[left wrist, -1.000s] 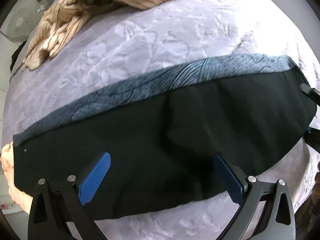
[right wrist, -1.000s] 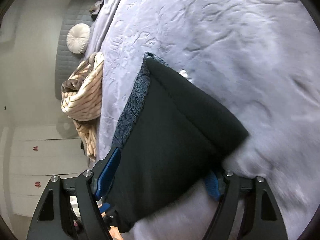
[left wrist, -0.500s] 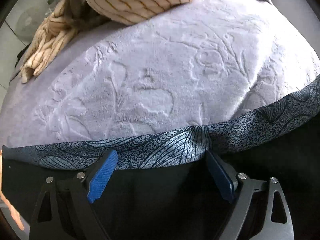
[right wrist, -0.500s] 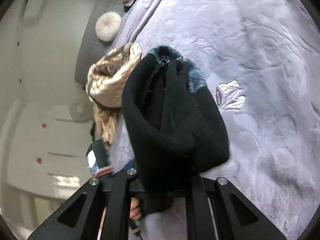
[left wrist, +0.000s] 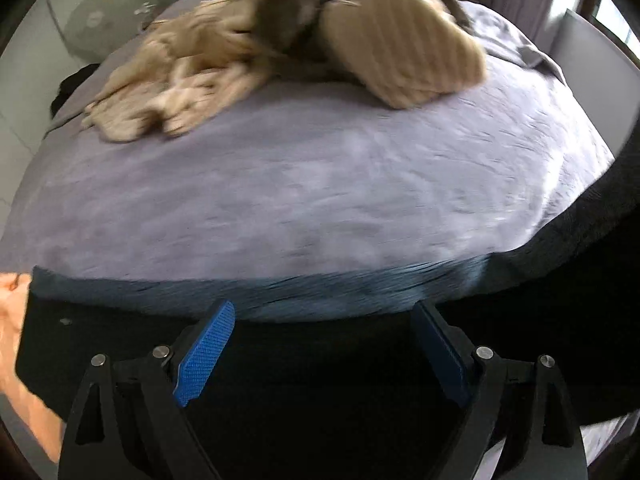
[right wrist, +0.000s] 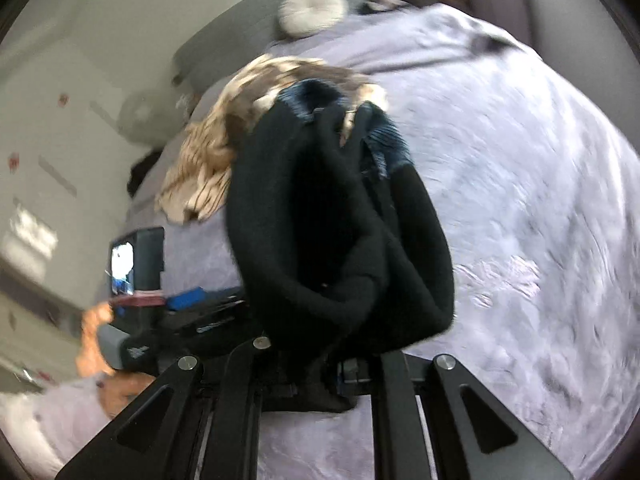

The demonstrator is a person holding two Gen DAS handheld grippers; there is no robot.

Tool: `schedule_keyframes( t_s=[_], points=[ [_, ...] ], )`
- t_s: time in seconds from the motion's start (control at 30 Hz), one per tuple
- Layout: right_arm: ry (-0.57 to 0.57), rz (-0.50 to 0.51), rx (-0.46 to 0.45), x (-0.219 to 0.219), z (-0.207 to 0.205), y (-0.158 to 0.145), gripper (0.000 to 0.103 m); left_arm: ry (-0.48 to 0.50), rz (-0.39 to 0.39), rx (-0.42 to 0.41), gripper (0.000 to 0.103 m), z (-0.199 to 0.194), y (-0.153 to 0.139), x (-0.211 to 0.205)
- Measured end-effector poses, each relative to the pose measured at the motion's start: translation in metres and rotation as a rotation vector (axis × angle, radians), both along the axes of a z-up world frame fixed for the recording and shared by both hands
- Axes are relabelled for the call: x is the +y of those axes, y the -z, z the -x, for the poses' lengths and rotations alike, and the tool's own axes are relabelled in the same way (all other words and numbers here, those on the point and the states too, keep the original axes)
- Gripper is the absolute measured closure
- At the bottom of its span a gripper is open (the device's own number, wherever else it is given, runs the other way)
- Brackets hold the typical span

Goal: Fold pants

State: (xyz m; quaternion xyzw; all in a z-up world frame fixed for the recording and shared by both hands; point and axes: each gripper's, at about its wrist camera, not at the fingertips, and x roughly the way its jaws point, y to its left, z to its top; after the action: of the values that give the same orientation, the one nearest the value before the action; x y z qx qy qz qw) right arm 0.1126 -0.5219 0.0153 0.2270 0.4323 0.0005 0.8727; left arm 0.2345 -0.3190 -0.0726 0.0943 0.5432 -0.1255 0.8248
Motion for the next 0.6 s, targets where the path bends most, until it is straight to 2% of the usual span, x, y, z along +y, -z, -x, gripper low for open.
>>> schedule_keyframes(
  t_s=[0.07,0.17,0.3,0.37,0.43,0.5,0.53,0.57,0.6],
  points=[
    [-0.066,0.073,0.008,0.042,0.000,-0.001,0.088,-0.038,-0.011,-0.015,0.012,0.000,-0.003,0.041],
    [-0.144,0.130,0.049,0.095,-0.016,0.016,0.086,-0.121,-0.050,-0.037,0.012,0.001,-0.002,0.095],
    [-0.243,0.191,0.174,0.181,-0.043,0.069,0.077,-0.238,-0.079,0.011,0.012,-0.003,0.010,0.165],
    [-0.274,0.285,0.250,0.215,-0.052,0.097,0.071,-0.251,-0.092,0.021,0.012,0.000,0.014,0.191],
    [-0.310,0.464,0.315,0.246,-0.058,0.123,0.066,-0.246,-0.103,0.033,0.012,0.002,0.017,0.206],
    [-0.362,0.676,0.314,0.280,-0.049,0.122,0.058,-0.240,-0.094,0.042,0.012,0.003,0.018,0.217],
    [-0.394,0.707,0.290,0.292,-0.043,0.115,0.052,-0.235,-0.078,0.043,0.012,0.003,0.016,0.221],
    [-0.418,0.688,0.264,0.298,-0.036,0.107,0.047,-0.231,-0.064,0.045,0.012,0.005,0.015,0.223],
    [-0.442,0.619,0.234,0.302,-0.030,0.094,0.045,-0.225,-0.047,0.048,0.012,0.006,0.013,0.223]
  ],
)
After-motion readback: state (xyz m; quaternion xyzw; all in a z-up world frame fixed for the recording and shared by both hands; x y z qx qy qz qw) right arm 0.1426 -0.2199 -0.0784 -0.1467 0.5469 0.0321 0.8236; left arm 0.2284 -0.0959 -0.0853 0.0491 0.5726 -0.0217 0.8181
